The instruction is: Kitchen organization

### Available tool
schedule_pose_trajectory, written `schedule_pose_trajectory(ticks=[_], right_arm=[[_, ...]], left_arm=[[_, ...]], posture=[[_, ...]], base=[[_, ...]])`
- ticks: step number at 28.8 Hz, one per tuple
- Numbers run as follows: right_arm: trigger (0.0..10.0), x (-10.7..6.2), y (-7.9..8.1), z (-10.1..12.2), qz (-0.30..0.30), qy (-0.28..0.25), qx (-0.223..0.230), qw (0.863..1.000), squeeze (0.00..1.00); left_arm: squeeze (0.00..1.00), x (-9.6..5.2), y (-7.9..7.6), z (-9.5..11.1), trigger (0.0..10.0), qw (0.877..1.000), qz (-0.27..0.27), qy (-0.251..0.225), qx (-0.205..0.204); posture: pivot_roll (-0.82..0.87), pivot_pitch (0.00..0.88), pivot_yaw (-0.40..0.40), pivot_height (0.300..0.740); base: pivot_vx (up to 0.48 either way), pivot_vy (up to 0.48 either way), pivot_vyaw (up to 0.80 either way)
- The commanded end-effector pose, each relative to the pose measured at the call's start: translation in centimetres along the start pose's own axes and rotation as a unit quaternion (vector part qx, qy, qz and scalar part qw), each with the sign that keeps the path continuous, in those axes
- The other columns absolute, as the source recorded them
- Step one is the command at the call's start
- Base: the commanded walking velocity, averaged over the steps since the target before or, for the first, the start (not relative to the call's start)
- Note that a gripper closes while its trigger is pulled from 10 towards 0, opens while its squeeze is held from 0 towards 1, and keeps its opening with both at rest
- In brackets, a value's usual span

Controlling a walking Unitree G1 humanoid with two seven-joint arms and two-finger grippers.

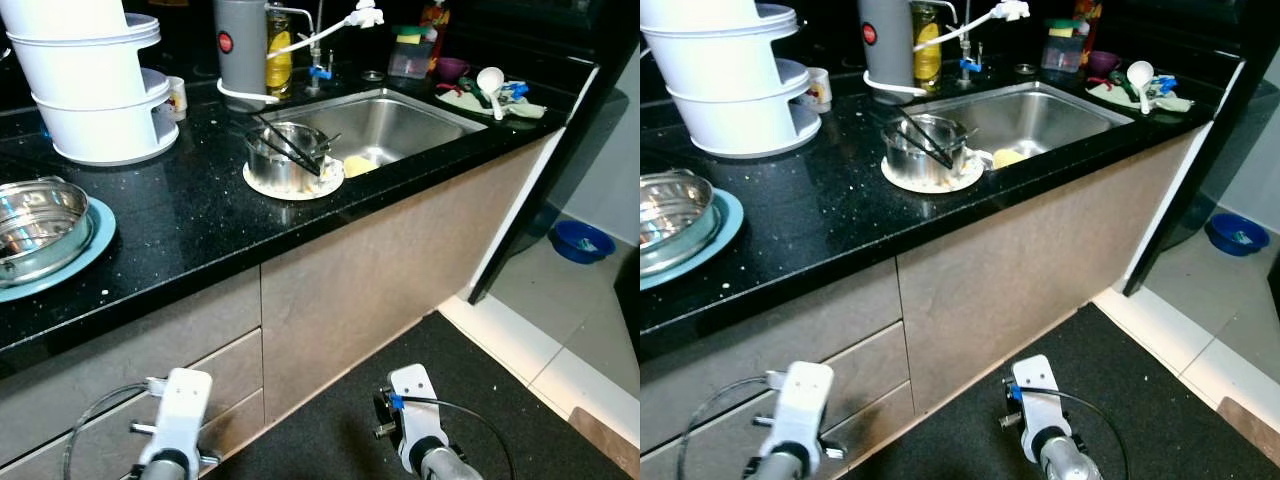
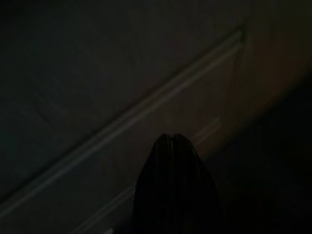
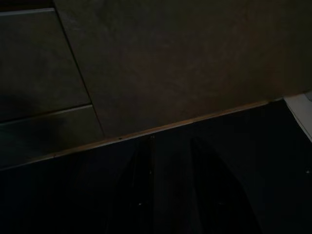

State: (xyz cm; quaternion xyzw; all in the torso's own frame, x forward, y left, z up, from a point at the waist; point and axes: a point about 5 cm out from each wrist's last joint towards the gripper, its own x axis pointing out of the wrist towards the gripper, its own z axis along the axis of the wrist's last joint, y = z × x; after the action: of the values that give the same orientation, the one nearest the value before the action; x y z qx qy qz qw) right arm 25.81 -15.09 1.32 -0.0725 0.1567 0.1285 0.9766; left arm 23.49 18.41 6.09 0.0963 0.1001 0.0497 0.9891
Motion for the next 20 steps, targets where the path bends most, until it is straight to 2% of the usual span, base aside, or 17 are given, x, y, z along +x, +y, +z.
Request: schedule_pose_trajectory(ticks=[1, 4, 7, 10, 12, 14, 16, 18, 19, 20], right_arm=[[10.0, -0.3, 0.3, -0.1, 0.009, -0.008, 0.004, 1.0, 0.0], [10.0, -0.5, 0.1, -0.1, 0.013, -0.011, 0.005, 1.0, 0.0], [10.0, -0.4, 0.1, -0.3, 0.015, -0.007, 0.006, 1.0, 0.0], [10.0, -0.1, 0.4, -0.2, 0.023, -0.007, 0.006, 1.0, 0.0], [10.0, 0.3, 0.7, 0.1, 0.029, -0.01, 0.006, 1.0, 0.0], [10.0, 0.6, 0.9, 0.4, 0.031, -0.014, 0.007, 0.999, 0.0], [10.0, 0.8, 1.0, 0.7, 0.031, -0.019, 0.01, 0.999, 0.0], [10.0, 0.9, 1.0, 0.8, 0.031, -0.02, 0.011, 0.999, 0.0], [10.0, 1.0, 1.0, 0.9, 0.031, -0.021, 0.011, 0.999, 0.0], [10.0, 1.0, 1.0, 0.9, 0.031, -0.021, 0.011, 0.999, 0.0]], left_arm=[[0.0, -0.6, 0.6, 1.0, 10.0, 0.999, -0.006, -0.037, 0.003], [0.03, -1.9, 2.2, 3.3, 10.0, 0.995, 0.008, -0.099, 0.02], [0.2, -2.7, 3.0, 5.4, 10.0, 0.987, -0.008, -0.162, 0.016], [0.15, -2.9, 3.1, 6.9, 10.0, 0.981, -0.035, -0.189, 0.001], [0.0, -2.7, 3.1, 8.2, 10.0, 0.976, -0.049, -0.211, 0.002], [0.0, -2.6, 3.1, 9.6, 10.0, 0.97, -0.052, -0.237, 0.002], [0.0, -2.3, 3.3, 11.6, 10.0, 0.961, -0.032, -0.274, 0.011], [0.0, -2.3, 3.4, 12.2, 10.0, 0.958, -0.022, -0.285, 0.015], [0.05, -2.2, 4.0, 12.8, 10.0, 0.953, 0.01, -0.299, 0.043], [0.05, -2.2, 4.0, 12.8, 10.0, 0.953, 0.01, -0.299, 0.043]], posture=[[-0.05, 0.138, -0.059, 0.74], [-0.03, 0.142, -0.064, 0.74], [-0.02, 0.141, -0.069, 0.74], [-0.01, 0.139, -0.074, 0.74], [0.01, 0.133, -0.079, 0.74], [0.01, 0.128, -0.078, 0.74], [0.01, 0.128, -0.077, 0.74], [0.01, 0.128, -0.077, 0.74], [0.01, 0.127, -0.074, 0.74], [0.01, 0.127, -0.074, 0.74]], base=[[0.0, 0.0, 0.0], [0.0, 0.0, 0.0], [0.0, 0.0, 0.0], [0.0, 0.0, 0.0], [0.0, 0.0, 0.0], [0.0, 0.0, 0.0], [0.0, 0.0, 0.0], [0.0, 0.0, 0.0], [0.0, 0.0, 0.0], [0.0, 0.0, 0.0]])
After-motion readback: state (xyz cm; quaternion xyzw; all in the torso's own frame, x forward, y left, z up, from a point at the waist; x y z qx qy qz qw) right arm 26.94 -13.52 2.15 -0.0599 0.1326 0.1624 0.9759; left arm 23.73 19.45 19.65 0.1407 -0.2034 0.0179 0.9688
